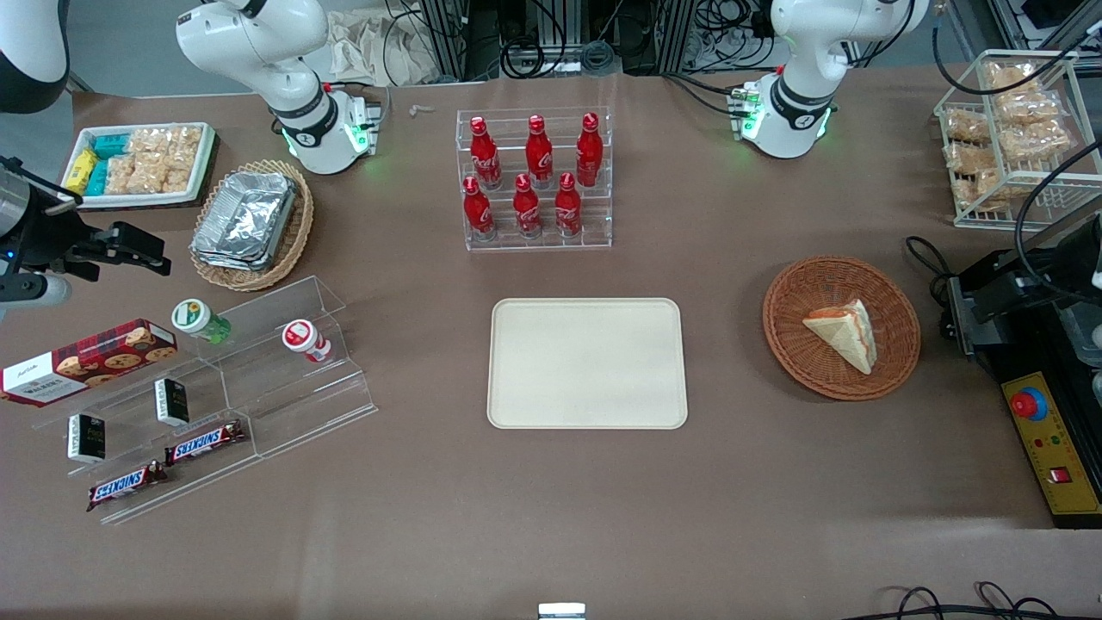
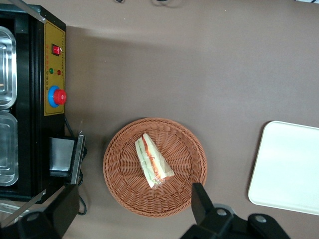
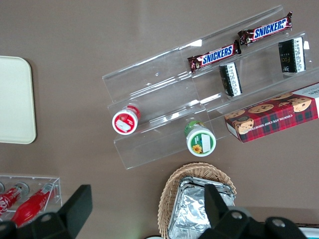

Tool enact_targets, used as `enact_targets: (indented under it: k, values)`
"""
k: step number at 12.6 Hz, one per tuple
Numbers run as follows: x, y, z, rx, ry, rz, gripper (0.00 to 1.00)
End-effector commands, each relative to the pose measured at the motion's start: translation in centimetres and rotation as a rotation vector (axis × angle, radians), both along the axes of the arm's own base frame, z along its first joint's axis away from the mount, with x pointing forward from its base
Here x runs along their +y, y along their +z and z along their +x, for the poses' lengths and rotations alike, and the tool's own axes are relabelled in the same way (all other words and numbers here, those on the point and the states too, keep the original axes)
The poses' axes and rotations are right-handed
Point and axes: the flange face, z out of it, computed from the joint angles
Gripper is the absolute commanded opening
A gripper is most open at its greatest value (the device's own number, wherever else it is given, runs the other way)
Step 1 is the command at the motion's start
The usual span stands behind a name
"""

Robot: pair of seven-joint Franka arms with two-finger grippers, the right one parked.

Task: Place sandwich from basket to tray
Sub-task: 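Move the left gripper from rest toward the wicker basket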

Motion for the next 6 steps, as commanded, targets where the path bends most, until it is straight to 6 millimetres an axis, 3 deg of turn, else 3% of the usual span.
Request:
enact_targets:
  k: [1,6]
  values:
    - [-0.5,-0.1,1.1,-0.021,0.017,-0.050,1.00]
    - [0.3,-1.6,0.7,0.019,0.099,-0.057,1.00]
